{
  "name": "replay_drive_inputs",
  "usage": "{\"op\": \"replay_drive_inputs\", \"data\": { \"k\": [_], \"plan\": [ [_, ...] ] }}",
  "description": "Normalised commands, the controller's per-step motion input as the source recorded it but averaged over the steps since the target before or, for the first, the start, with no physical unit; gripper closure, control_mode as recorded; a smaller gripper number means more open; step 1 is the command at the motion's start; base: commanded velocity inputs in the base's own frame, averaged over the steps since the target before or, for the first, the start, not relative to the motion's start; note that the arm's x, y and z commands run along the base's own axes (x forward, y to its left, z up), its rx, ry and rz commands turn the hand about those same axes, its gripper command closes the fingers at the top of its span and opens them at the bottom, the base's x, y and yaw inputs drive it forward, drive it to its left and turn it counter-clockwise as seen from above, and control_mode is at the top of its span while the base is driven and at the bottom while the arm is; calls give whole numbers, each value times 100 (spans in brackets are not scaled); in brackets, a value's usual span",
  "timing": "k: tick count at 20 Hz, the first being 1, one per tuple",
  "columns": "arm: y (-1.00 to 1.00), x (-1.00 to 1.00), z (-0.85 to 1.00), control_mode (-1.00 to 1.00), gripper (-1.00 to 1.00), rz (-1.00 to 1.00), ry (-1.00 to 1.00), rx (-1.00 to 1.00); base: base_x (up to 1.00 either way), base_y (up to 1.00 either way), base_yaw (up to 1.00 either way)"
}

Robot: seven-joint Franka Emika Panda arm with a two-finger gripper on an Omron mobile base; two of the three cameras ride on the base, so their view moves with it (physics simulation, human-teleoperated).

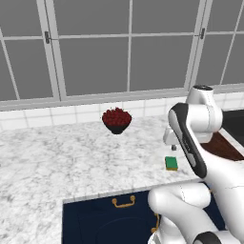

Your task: Pick up the sponge from the counter and clean the cutting board by briefly scrubbing or pressing down on the cutting board. Once finished, release the sponge.

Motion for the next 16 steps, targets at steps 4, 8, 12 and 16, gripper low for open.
{"op": "replay_drive_inputs", "data": {
  "k": [4,8,12,16],
  "plan": [
    [-18,29,-59,-100,-100,0,7,-1,0,0,0],
    [-17,32,-50,-100,-100,-1,0,-1,0,0,0],
    [-6,54,-56,-100,-100,-7,0,-3,0,0,0],
    [-2,54,-47,-100,-100,-11,1,0,0,0,0]
  ]
}}
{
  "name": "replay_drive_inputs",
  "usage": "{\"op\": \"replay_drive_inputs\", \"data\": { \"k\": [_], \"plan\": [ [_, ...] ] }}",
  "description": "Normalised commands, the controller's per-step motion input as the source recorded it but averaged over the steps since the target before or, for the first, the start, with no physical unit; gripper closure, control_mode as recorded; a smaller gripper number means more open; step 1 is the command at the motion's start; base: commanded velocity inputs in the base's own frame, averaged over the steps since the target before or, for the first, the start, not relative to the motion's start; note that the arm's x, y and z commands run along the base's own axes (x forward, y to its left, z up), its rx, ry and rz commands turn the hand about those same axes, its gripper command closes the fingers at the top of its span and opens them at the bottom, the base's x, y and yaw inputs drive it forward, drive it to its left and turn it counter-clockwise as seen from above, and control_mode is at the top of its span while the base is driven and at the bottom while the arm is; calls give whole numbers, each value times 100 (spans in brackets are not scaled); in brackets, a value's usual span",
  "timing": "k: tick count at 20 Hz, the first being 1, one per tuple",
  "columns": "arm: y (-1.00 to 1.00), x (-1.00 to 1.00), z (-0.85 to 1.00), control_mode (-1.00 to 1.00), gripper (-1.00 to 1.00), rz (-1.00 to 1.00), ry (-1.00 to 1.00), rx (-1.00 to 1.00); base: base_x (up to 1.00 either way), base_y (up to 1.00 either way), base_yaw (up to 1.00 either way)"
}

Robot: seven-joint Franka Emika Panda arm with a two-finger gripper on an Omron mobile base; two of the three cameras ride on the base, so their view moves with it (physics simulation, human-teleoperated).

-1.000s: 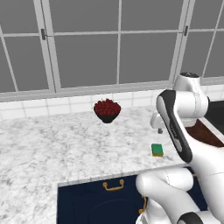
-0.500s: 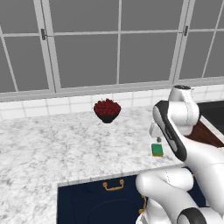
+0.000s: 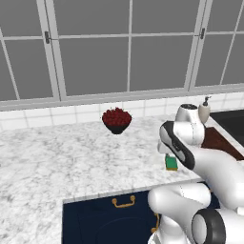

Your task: Pick up the sponge from the counter and clean the cutting board by briefly scrubbing or pressing down on the cutting board. Once finished, release the sponge.

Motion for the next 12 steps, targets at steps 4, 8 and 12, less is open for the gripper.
{"op": "replay_drive_inputs", "data": {
  "k": [4,8,12],
  "plan": [
    [-6,50,-34,-100,-100,-7,1,0,0,0,0],
    [-16,33,-28,-100,-100,-5,3,0,0,0,0],
    [-8,25,-27,-100,-100,-1,6,0,0,0,0]
  ]
}}
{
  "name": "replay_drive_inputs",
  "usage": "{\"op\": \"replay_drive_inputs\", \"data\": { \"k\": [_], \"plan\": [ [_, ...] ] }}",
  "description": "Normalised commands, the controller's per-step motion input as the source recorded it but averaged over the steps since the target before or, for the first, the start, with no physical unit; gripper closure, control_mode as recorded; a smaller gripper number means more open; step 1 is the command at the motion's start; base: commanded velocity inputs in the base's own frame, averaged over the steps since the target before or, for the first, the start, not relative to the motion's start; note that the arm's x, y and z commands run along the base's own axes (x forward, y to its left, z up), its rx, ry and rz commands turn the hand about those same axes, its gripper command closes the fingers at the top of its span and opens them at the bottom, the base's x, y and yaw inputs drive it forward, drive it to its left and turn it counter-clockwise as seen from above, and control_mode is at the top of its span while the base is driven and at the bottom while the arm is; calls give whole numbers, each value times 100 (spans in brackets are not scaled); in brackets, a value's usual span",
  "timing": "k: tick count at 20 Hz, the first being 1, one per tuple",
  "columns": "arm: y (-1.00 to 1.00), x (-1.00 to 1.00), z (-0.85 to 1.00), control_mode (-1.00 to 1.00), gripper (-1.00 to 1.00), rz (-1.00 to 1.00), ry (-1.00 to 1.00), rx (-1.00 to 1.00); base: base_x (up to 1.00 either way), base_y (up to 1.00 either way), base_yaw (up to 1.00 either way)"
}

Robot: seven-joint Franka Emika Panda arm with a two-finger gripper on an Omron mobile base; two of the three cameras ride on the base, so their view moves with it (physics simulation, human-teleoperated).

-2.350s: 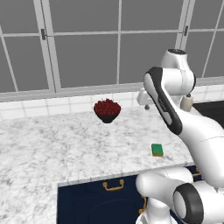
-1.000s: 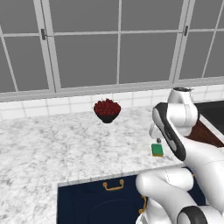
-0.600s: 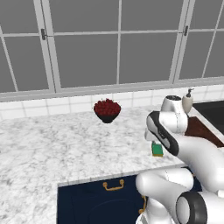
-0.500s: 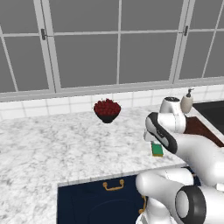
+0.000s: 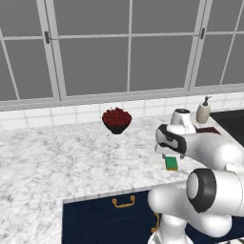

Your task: Pick up the sponge from the counter and clean the cutting board by briefly scrubbing or pressing down on the cutting board. Once finished, release the sponge.

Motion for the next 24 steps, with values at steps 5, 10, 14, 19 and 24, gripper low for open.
{"op": "replay_drive_inputs", "data": {
  "k": [5,10,14,19,24],
  "plan": [
    [-3,3,-32,-100,-100,0,2,0,0,0,0],
    [-3,7,-27,-100,-100,0,1,0,0,0,0],
    [0,4,-25,-100,-100,0,0,0,0,0,0],
    [0,4,-27,-100,-100,0,0,0,0,0,0],
    [0,0,-13,-100,100,0,0,0,0,0,0]
  ]
}}
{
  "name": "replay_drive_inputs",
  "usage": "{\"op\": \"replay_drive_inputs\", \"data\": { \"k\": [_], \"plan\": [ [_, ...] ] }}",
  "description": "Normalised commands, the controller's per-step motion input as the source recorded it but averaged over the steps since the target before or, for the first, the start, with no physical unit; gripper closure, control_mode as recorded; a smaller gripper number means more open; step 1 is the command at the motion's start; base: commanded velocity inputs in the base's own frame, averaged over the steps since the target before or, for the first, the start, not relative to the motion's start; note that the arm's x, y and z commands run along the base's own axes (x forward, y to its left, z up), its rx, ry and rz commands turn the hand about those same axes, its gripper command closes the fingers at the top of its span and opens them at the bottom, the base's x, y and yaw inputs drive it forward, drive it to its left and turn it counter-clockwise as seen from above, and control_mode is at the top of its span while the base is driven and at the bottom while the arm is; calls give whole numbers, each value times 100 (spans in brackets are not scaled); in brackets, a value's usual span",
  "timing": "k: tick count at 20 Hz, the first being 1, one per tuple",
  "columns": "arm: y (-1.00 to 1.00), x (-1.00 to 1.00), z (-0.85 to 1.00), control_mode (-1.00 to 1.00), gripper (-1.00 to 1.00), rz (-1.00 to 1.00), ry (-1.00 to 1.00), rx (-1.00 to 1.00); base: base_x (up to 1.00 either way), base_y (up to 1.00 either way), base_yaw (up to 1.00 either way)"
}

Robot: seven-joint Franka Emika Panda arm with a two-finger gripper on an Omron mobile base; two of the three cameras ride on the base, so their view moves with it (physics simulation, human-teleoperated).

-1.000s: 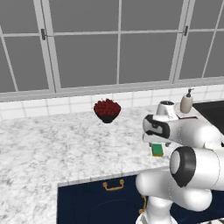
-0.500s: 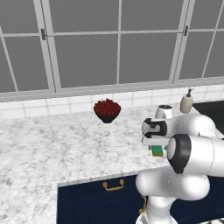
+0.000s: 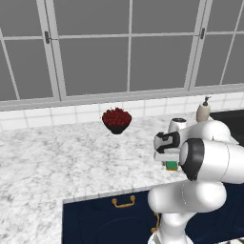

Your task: Pick up the sponge from the counter and clean the cutting board by briefly scrubbing or pressing down on the cutting board. Once finished, release the sponge.

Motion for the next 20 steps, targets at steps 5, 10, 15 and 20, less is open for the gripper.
{"op": "replay_drive_inputs", "data": {
  "k": [5,10,15,20],
  "plan": [
    [0,0,0,-100,100,0,0,0,0,0,0],
    [-8,-10,21,-100,100,-15,2,0,0,0,0],
    [-74,-16,50,-100,100,-17,-4,0,0,0,0],
    [-100,-4,30,-100,100,-10,-4,-1,0,0,0]
  ]
}}
